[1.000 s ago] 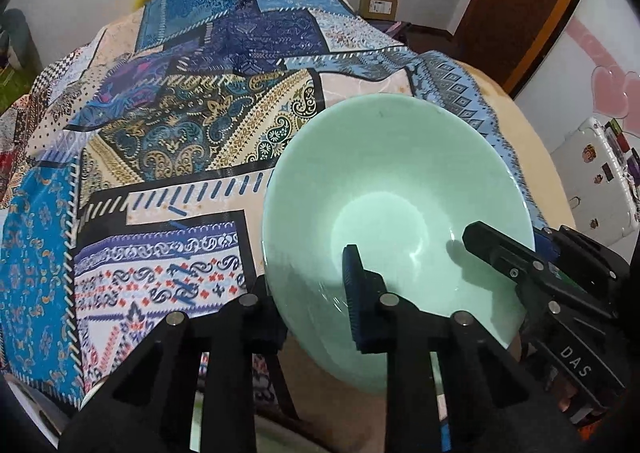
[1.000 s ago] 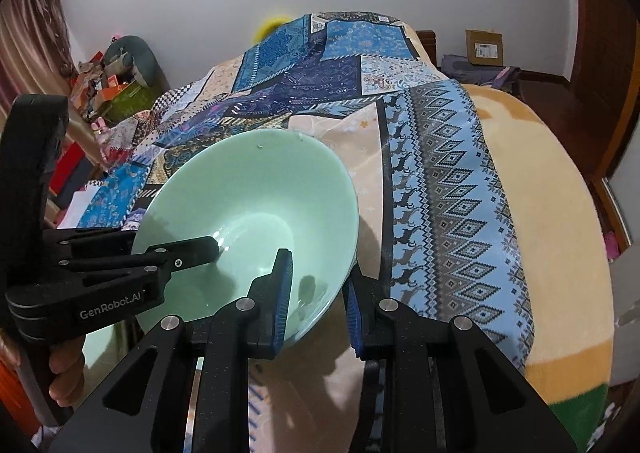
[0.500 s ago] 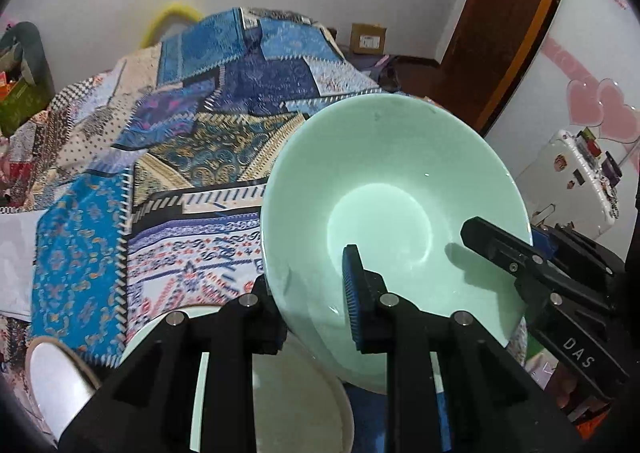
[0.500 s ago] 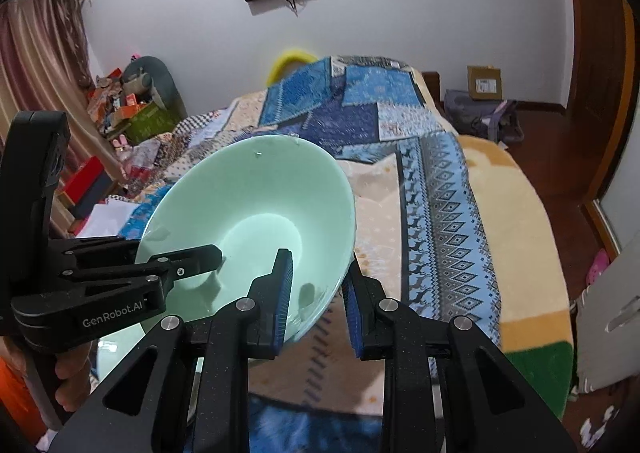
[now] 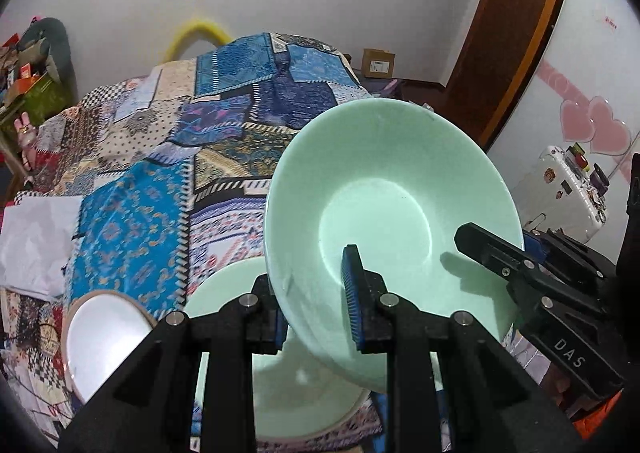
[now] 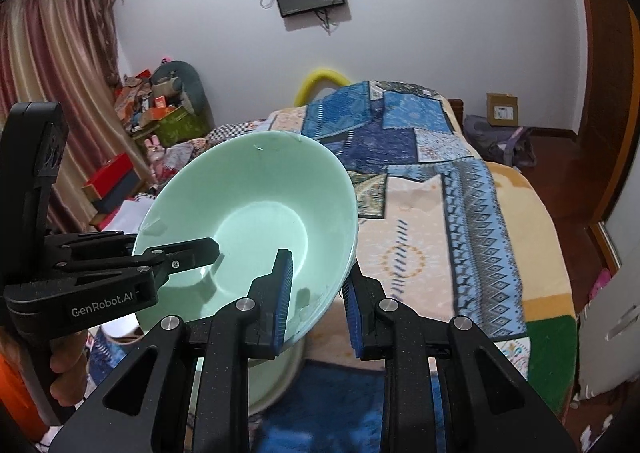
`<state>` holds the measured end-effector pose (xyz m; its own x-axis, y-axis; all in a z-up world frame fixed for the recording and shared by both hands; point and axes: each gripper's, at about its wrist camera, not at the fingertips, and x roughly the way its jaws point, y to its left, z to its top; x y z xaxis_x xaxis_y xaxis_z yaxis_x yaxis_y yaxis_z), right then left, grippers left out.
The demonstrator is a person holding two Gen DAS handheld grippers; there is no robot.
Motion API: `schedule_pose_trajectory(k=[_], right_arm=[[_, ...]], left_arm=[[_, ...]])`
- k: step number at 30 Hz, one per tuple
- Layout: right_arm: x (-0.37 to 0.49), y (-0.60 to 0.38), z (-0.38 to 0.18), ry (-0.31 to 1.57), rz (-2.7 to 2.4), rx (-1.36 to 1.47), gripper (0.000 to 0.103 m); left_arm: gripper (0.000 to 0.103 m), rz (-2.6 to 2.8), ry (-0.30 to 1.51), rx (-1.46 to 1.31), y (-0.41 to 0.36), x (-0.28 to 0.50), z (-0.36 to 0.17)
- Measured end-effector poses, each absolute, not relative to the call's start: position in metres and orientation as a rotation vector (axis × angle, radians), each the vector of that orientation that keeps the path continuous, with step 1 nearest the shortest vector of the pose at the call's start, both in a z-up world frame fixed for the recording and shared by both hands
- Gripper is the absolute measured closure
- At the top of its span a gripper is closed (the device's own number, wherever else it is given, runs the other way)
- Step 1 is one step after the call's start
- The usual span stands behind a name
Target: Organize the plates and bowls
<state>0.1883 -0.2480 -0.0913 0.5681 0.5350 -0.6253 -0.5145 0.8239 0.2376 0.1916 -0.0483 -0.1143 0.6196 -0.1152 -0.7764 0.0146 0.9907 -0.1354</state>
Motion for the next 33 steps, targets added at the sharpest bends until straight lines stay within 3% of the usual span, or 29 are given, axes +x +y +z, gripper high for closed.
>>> schedule_pose_trajectory(k=[33], right_arm=[[0.128, -0.095, -0.122, 0.830, 0.882, -0.061, 0.081]], left_arm=[[0.080, 0.167, 0.923, -0.247, 0.118, 0.087, -0.148]])
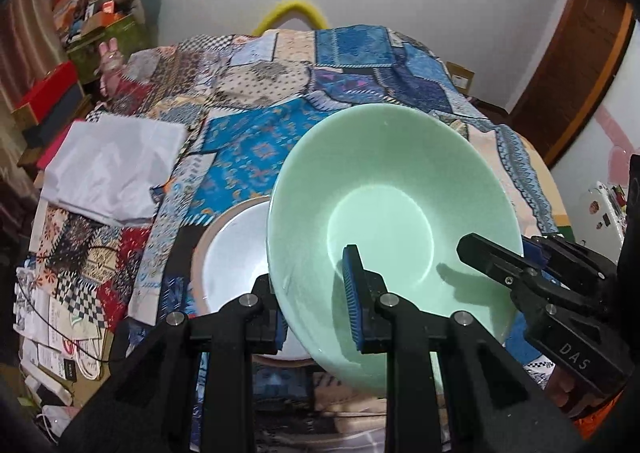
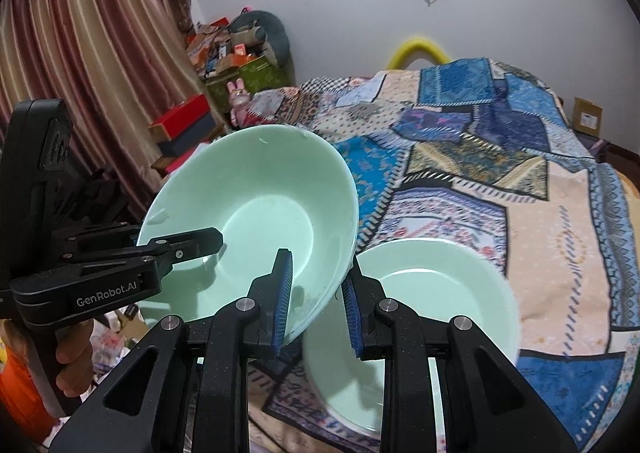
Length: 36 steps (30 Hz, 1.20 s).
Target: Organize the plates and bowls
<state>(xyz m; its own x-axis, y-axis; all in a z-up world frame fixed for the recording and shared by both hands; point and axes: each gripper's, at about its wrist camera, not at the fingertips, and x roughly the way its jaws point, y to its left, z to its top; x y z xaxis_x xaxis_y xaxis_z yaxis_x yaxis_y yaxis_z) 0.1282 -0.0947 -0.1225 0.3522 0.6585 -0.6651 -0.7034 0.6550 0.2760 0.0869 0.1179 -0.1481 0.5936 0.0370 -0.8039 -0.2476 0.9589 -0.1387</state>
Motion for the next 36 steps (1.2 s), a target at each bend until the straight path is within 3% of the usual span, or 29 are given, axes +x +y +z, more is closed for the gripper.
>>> schedule_pose_trajectory(k=[36], right_arm=[[0.131, -0.026, -0.174, 0.983, 0.932, -0.109, 0.081]], left_arm=[[0.079, 0.229, 1.042, -0.326, 0.179, 0.092, -0.220]])
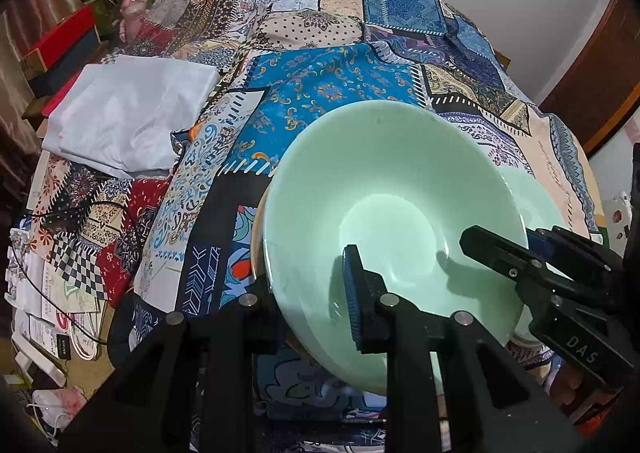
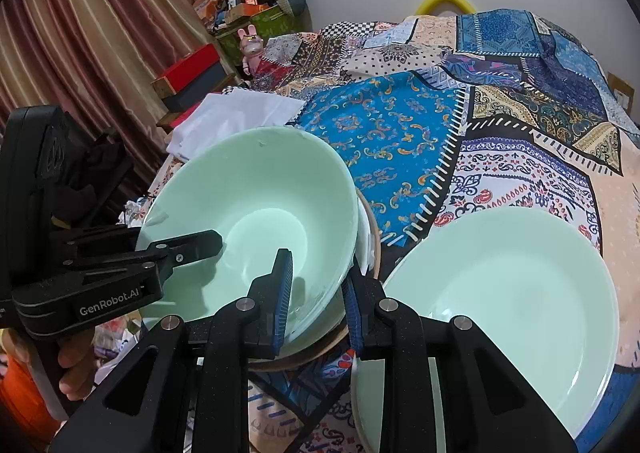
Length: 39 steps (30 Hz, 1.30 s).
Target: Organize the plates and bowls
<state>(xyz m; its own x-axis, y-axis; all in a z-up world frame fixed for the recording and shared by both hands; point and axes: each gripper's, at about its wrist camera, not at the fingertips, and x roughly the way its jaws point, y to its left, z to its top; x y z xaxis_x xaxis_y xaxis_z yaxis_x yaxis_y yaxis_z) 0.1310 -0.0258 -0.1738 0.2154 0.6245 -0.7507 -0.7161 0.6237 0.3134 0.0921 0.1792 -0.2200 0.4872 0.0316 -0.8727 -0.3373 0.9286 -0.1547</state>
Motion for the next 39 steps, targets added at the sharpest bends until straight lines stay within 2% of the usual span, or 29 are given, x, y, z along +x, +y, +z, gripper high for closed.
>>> schedule_pose_trajectory(k=[39], right_arm=[[0.139, -0.046, -0.172, 0.931, 0.904, -0.130, 0.078]], left_arm=[[0.079, 0.236, 1.021, -0.368, 0.189, 0.092, -0.208]])
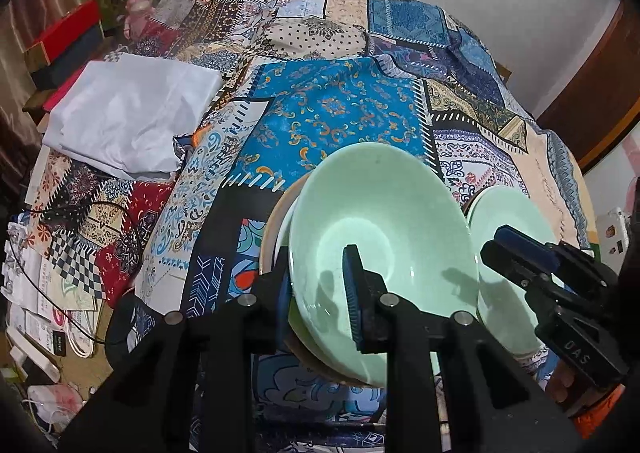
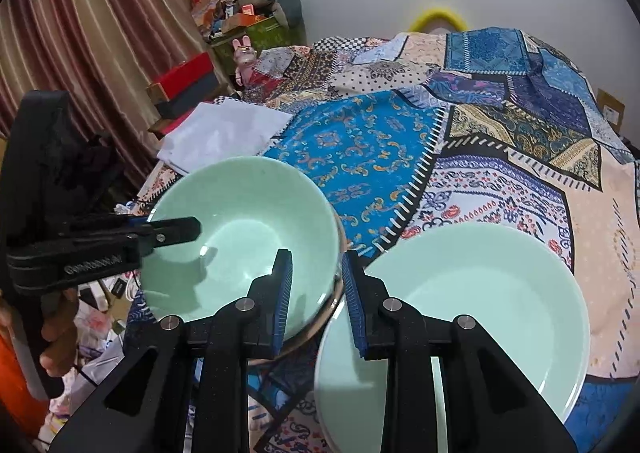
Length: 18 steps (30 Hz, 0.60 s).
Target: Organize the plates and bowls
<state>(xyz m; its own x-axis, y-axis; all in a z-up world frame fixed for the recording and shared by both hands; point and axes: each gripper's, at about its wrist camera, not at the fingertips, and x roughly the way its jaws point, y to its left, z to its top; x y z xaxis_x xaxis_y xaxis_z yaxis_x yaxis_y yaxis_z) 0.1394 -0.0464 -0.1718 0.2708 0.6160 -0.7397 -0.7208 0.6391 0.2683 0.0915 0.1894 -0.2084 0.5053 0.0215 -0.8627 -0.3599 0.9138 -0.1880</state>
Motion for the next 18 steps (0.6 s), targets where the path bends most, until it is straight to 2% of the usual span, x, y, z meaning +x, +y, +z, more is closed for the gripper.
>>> schedule_pose_trajectory(k=[12, 13, 15, 18], right_arm=[[0.141, -0.041, -0.185, 0.979, 0.908, -0.138, 0.078], [0.141, -0.041, -0.185, 0.982, 0.909, -0.140, 0.078], [0.141, -0.039, -0.187, 0.989, 0.913, -0.143, 0.078], [0.141, -0.036, -0.190, 0.999, 0.916, -0.139, 0.078]], left_arm=[[0.079, 0.255, 0.984, -0.315, 0.190, 0.084, -0.199], [0.077, 0.266, 0.968, -0.295, 0.190, 0.082, -0.195], [0.063, 0.260, 0.942, -0.290, 0.192, 0.077, -0.189], [0.059, 0.283, 0.952, -0.279, 0.197, 0.074, -0.194]])
